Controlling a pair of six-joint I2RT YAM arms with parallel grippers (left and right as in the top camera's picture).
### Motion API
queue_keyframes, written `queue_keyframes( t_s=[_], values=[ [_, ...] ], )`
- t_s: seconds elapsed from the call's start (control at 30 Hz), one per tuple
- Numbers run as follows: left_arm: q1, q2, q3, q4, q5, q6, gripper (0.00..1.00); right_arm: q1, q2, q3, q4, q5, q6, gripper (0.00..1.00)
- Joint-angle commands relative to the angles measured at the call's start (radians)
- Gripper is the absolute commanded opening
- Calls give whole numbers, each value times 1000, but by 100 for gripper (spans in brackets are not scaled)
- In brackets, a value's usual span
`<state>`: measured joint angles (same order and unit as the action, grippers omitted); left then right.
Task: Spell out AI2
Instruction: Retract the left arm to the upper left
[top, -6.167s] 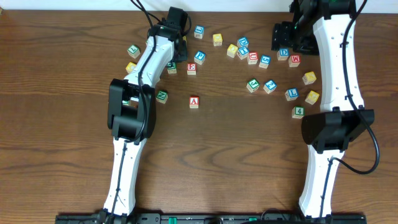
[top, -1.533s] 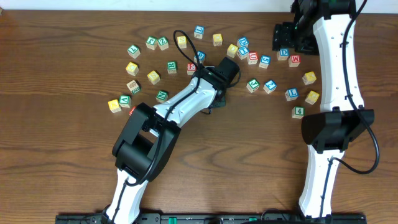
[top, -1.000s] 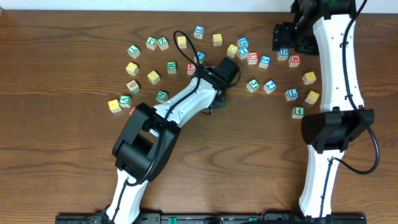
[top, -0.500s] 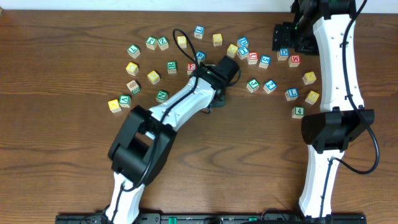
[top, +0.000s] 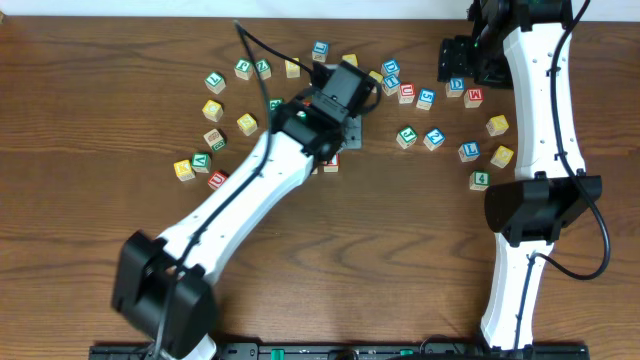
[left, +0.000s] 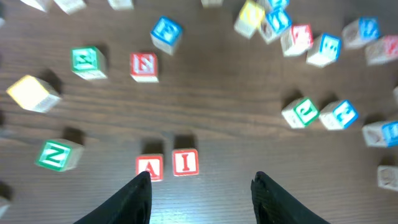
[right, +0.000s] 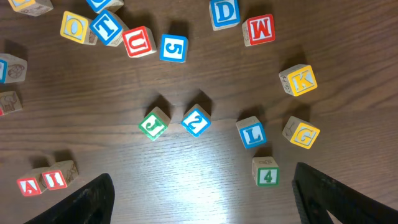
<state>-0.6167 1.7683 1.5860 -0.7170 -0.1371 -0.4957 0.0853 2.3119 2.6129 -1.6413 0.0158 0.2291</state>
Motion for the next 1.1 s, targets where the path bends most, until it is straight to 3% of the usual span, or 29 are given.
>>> queue_keyframes(
  t_s=[0.0,0.37,0.7,1.07],
  values=[
    [56,-79,-4,-15,-13,26,51,8,-17,-5,-2,8,-10,87],
    [319,-252,-4,-140,-13,100,51,29,-17,-5,20,7,-10,88],
    [483,-267,-4,-169,-13,100,52,101,-17,-5,111,8,-8,96],
    [521,-265,-11,-185,-13,100,52,124,-16,-5,217,8,74,86]
  ],
)
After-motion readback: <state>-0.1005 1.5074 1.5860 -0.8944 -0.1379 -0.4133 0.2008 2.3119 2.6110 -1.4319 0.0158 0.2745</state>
